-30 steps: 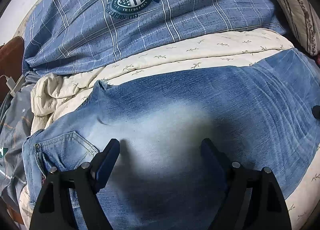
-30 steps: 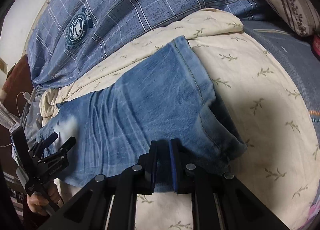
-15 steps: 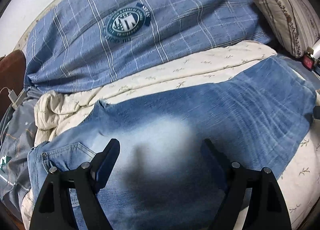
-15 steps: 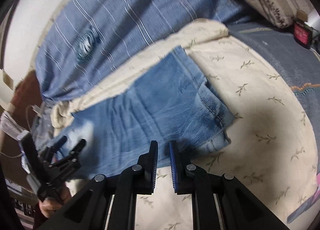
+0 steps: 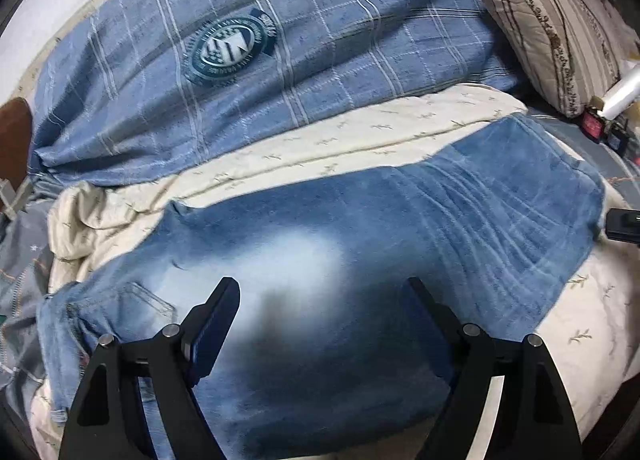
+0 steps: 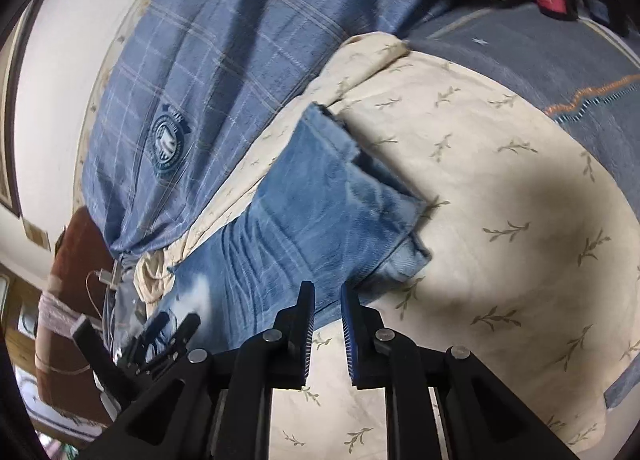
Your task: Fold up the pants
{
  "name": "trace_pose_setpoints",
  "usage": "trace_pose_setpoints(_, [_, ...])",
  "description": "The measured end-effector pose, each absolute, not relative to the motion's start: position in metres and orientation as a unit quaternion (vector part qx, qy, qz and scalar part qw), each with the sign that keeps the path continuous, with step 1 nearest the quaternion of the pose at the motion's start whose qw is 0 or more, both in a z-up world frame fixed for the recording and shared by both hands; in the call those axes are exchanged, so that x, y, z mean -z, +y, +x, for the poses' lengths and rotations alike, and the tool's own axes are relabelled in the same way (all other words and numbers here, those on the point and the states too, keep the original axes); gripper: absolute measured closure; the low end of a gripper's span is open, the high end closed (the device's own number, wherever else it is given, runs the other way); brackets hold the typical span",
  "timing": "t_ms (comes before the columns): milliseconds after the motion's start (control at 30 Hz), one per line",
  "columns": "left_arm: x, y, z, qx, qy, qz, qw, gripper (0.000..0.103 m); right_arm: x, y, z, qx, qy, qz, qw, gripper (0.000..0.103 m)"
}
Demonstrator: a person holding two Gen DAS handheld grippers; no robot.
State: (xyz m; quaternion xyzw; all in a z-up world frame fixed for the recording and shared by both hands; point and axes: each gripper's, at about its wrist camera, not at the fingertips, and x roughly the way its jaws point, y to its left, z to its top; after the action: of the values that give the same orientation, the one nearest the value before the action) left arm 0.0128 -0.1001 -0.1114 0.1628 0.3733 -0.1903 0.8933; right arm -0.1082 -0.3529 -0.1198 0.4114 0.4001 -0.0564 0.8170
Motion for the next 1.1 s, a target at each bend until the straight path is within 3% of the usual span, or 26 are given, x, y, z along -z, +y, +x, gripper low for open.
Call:
trace_pose_setpoints(300, [0.122, -0.104, 0.015, 0.213, 0.408, 0.145, 0.876, 0.019, 0.122, -0.366, -0.115, 0.070, 0.388, 0.431, 0.811, 0.084])
trace_pose_setpoints(367, [0.129, -0.105, 0.018, 0.212, 0.424, 0.150, 0.868, 0.019, 0.124, -0.368, -0.116, 0.078, 0.390, 0.434, 0.808, 0.068])
trace_pose_setpoints(400, [0.131, -0.105, 0.019, 0.213, 0.430, 0.150, 0.865, 0.019, 0.127, -0.369, -0.116, 0.081, 0.394, 0.438, 0.804, 0.050])
trace_pose_setpoints(433, [0.135, -0.105, 0.021, 0.213, 0.439, 0.150, 0.860, 0.019, 0.128, -0.370, -0.117, 0.083, 0.392, 0.443, 0.802, 0.043])
trace_pose_setpoints(1100, [0.108, -0.099, 0.007, 0.225, 0.380, 0.143, 0.886, 0.019, 0.150, -0.379, -0.101, 0.080, 0.368, 0.511, 0.773, 0.042])
